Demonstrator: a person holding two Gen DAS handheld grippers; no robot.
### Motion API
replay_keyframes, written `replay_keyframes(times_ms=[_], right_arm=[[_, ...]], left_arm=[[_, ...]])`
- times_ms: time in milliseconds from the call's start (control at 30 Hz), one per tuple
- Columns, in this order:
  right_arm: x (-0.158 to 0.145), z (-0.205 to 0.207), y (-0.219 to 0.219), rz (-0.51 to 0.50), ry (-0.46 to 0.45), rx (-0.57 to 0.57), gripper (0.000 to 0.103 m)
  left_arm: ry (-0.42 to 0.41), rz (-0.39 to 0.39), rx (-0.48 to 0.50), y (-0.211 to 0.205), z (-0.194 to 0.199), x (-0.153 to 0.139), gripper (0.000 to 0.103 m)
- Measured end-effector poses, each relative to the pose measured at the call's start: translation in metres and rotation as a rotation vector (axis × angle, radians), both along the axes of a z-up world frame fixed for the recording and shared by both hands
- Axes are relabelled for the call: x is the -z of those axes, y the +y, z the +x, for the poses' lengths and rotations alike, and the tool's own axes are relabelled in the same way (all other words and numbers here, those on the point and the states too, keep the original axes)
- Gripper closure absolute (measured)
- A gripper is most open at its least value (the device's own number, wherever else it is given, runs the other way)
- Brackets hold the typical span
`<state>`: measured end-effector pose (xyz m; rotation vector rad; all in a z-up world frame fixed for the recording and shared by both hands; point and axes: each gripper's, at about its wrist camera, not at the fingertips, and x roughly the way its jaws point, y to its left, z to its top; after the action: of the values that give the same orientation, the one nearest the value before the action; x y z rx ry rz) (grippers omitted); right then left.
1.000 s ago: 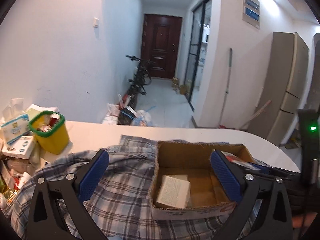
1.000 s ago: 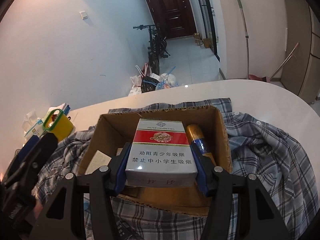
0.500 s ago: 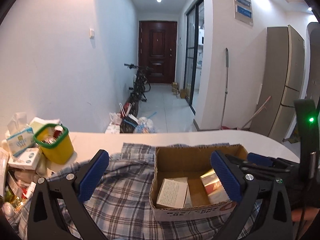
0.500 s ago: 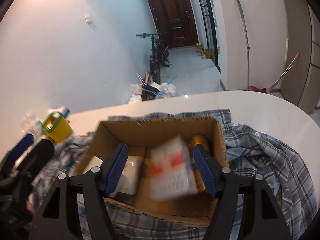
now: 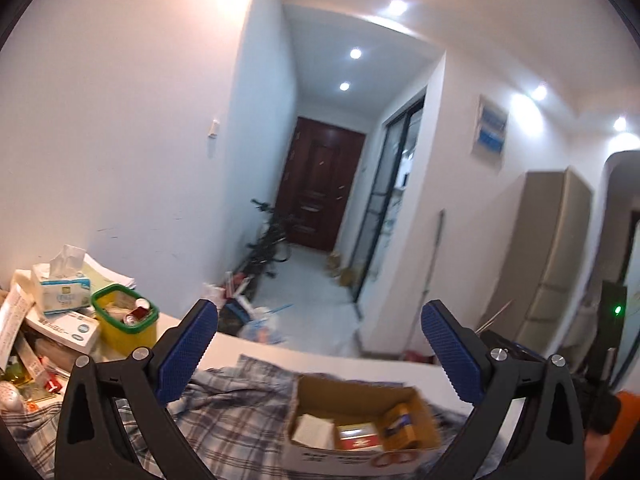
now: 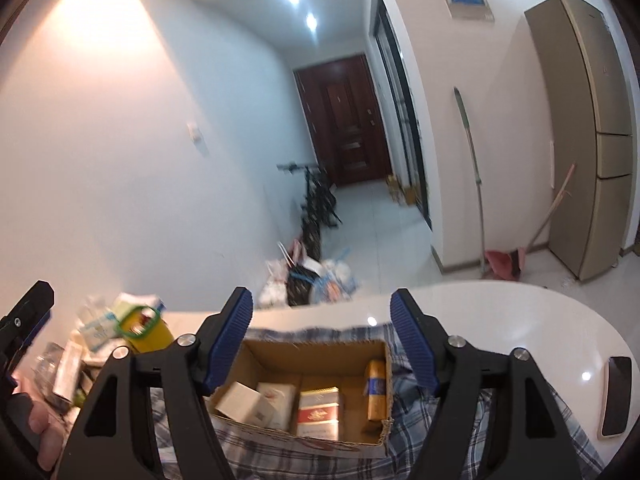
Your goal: Organize objects
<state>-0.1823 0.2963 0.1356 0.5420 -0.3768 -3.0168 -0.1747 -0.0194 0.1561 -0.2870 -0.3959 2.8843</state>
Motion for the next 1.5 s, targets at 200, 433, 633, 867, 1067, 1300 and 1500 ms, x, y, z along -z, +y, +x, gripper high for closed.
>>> replay_keyframes(times_ms=[200,433,633,867,1067,1300,1500], right_arm=[[-0.027,0.040,-0.009,0.035,0.098,-0.031,0.025],[-0.049,0.068,-0.023,0.016,0.149,-0.172,0.010],[-0.057,0.090,-0.027,0.044,0.219,-0.152,0.000],[-0.059,0.094,-0.013,0.018,0.229,-0.135,0.000],[-0.060,0.096,-0.009,0.008,0.232,-0.124,0.000],[-0.065,0.114,-0.017,0.064,0.286,-0.119,0.000],[-0.073,0.144,-0.017,-0.006,0.367,-0.126,0.000]], left_arm=[[0.037,0.073,0.039,-0.026,0.023,-0.021,0.000],[0.110,0.020,-0.011,-0.029,0.046,-0.035,0.000],[0.212,-0.017,-0.102,-0.034,0.071,-0.044,0.000],[0.354,0.145,-0.180,-0.056,0.109,-0.041,0.000],[0.308,0.228,-0.069,-0.076,0.108,-0.042,0.000],[0.308,0.198,-0.094,-0.082,0.107,-0.045,0.000],[0.392,0.130,-0.006,-0.067,0.136,-0.056,0.000]])
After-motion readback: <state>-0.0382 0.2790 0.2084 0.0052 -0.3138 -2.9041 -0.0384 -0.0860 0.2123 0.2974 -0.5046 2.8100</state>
